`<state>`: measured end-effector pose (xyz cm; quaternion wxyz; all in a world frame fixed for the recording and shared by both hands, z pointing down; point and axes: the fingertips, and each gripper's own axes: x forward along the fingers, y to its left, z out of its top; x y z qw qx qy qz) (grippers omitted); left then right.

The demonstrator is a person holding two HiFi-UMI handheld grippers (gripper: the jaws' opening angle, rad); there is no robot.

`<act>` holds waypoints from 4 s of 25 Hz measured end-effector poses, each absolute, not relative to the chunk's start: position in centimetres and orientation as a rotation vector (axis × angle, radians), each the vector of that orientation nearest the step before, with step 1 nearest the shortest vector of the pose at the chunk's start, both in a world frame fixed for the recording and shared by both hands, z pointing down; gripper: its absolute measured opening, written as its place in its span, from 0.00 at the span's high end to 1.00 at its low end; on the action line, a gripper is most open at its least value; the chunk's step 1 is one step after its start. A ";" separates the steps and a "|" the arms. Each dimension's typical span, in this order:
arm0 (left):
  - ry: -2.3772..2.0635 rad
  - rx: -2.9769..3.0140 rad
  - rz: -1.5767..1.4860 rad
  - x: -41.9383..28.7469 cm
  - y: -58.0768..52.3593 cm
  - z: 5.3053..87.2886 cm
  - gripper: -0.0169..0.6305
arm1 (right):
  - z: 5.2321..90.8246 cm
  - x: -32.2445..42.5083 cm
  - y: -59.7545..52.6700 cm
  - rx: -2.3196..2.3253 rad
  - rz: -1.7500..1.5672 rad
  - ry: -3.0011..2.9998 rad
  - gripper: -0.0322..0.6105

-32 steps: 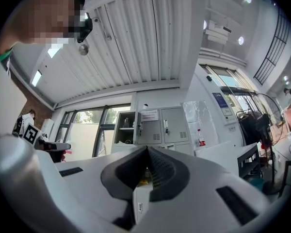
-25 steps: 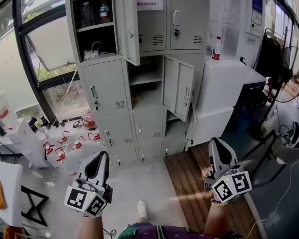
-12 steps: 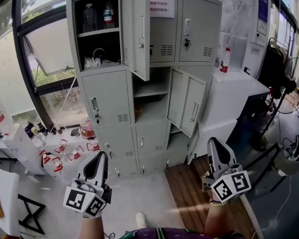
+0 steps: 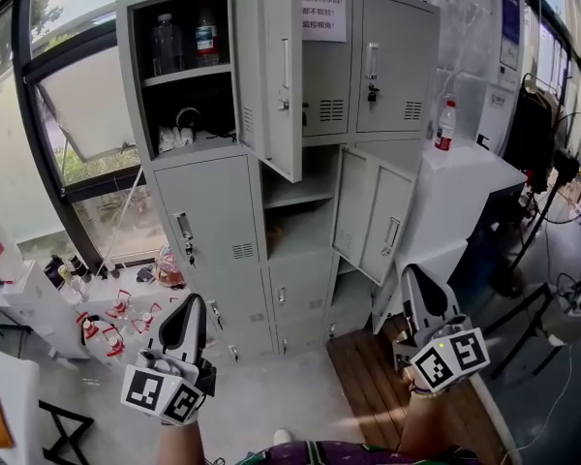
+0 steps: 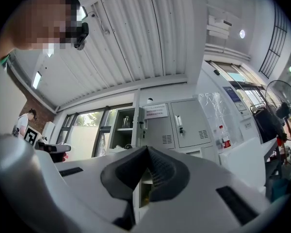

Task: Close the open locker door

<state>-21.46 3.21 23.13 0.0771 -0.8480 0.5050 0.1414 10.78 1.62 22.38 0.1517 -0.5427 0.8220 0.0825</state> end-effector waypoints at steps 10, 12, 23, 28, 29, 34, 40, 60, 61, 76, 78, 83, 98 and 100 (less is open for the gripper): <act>1.451 -2.603 0.444 -24.1 -2.2 23.5 0.94 | 21.2 7.6 -1.6 -1.594 0.279 2.324 0.94; 1.438 -2.604 0.448 -24.2 -2.8 23.3 0.94 | 21.1 7.1 -2.2 -1.595 0.287 2.327 0.94; 1.361 -2.629 0.508 -23.1 -4.9 22.4 0.94 | 19.9 6.2 -3.8 -1.572 0.368 2.297 0.94; 1.393 -2.604 0.512 -22.3 -5.1 22.2 0.94 | 19.4 6.0 -4.4 -1.488 0.389 2.362 0.81; 1.402 -2.601 0.514 -22.2 -5.0 22.3 0.94 | 19.2 6.0 -4.5 -1.468 0.390 2.372 0.79; 1.441 -2.595 0.504 -21.6 -4.4 22.8 0.94 | 18.4 5.8 -5.3 -1.394 0.375 2.404 0.54; 1.475 -2.575 0.498 -21.9 -4.0 22.9 0.94 | 18.1 4.8 -6.3 -1.341 0.395 2.454 0.48; 1.446 -2.561 0.473 -27.3 -7.0 21.6 0.94 | 16.2 -1.2 -12.0 -1.348 0.447 2.471 0.48; 1.445 -2.563 0.469 -27.5 -7.2 21.7 0.94 | 16.2 -1.5 -12.4 -1.350 0.447 2.476 0.48; 1.507 -2.567 0.449 -29.5 -10.1 22.2 0.94 | 16.0 -5.1 -18.1 -1.343 0.470 2.535 0.51; 1.502 -2.564 0.440 -29.3 -10.6 22.0 0.94 | 15.9 -5.3 -18.7 -1.323 0.461 2.539 0.51; 1.507 -2.546 0.438 -29.4 -11.7 21.4 0.94 | 15.4 -5.9 -19.8 -1.277 0.451 2.540 0.55; 1.551 -2.554 0.431 -30.5 -13.6 22.5 0.94 | 14.9 -8.1 -19.4 -1.252 0.544 2.531 0.66; 1.556 -2.558 0.428 -30.6 -13.4 22.8 0.94 | 14.8 -8.1 -19.0 -1.248 0.546 2.522 0.69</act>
